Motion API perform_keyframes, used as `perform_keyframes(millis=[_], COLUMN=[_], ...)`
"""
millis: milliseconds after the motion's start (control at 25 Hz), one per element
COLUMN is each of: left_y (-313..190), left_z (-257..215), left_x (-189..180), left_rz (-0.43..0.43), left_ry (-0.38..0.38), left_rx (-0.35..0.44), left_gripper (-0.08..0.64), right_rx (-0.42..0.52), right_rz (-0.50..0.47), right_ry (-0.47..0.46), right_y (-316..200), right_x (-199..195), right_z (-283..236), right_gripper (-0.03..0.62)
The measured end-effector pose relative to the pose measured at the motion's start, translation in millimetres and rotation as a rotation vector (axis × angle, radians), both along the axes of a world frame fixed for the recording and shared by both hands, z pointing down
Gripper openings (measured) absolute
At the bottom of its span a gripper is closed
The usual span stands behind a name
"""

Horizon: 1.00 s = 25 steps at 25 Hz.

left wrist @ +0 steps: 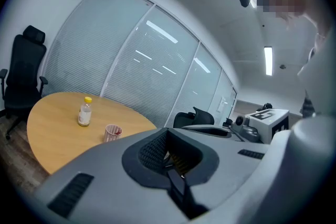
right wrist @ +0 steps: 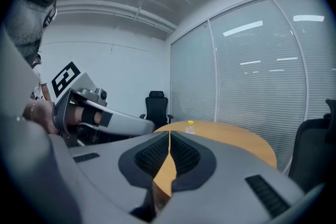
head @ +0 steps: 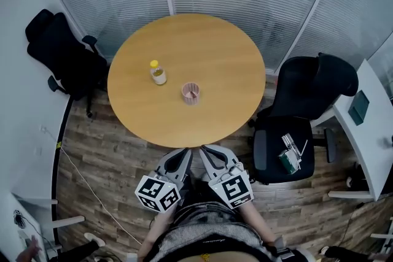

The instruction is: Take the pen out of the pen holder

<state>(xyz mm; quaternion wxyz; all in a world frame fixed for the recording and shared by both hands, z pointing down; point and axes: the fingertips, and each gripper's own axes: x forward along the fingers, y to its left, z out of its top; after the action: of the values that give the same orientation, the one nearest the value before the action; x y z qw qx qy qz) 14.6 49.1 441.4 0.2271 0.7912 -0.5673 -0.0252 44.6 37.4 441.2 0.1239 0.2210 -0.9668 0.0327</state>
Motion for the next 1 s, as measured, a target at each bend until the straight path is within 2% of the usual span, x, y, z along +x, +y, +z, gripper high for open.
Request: perform_keyframes(millis=[320, 1000], left_y=[-31.8, -126.9], left_z=[3.8, 7.5], left_x=[-16.1, -91.3], left_rz=[0.055, 0.226], left_ry=[0.017, 0.001], left_rx=[0.002, -0.003], left_gripper=[0.005, 0.005], right_rx=[0.01, 0.006], right_rz=[0.046, 0.193], right_ry=[0.0, 0.032], right_y=[-29.2, -118.1], right_x=[-18.3, -89.5], right_z=[-0.2, 6.1], right_gripper=[0.023, 0.023])
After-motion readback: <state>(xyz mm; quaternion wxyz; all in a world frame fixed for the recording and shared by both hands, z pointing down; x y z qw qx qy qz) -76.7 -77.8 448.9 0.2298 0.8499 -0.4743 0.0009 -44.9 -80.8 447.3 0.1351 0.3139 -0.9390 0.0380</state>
